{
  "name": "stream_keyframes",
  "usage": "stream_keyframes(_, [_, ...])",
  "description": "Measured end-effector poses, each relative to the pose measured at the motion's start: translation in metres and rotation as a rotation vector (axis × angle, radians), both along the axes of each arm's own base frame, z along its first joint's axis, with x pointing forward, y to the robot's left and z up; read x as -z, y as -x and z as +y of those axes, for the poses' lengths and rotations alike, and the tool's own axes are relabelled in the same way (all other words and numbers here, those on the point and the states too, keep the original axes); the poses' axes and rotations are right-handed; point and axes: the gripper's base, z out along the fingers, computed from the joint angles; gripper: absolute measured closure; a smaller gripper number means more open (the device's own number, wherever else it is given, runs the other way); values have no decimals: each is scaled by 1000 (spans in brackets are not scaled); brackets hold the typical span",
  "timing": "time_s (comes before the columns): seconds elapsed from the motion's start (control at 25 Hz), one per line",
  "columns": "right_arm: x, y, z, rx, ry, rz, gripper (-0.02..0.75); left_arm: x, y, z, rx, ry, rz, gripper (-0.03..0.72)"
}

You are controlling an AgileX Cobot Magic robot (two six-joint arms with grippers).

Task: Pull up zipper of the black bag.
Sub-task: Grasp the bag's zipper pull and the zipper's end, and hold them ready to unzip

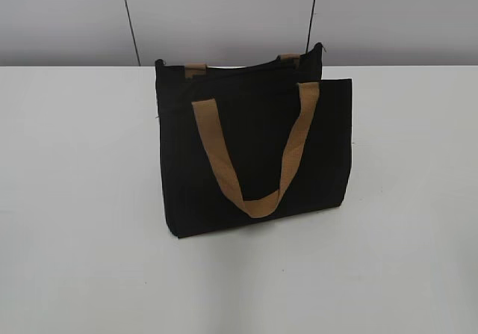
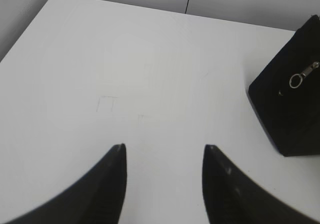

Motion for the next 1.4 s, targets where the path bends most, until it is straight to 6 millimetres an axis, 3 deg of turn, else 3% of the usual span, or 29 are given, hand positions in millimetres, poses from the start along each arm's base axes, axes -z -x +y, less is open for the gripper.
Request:
stream_keyframes(0.84, [0,0,0,0,0,0,356,-4,-5,0,0,-1,7,316])
stream_keyframes(1.08, [0,0,0,0,0,0,356,-38,-35,-3,7,5,-118,333])
stream_keyframes(1.4, [0,0,0,0,0,0,356,-54,-100,-10,23,-8,-209,335])
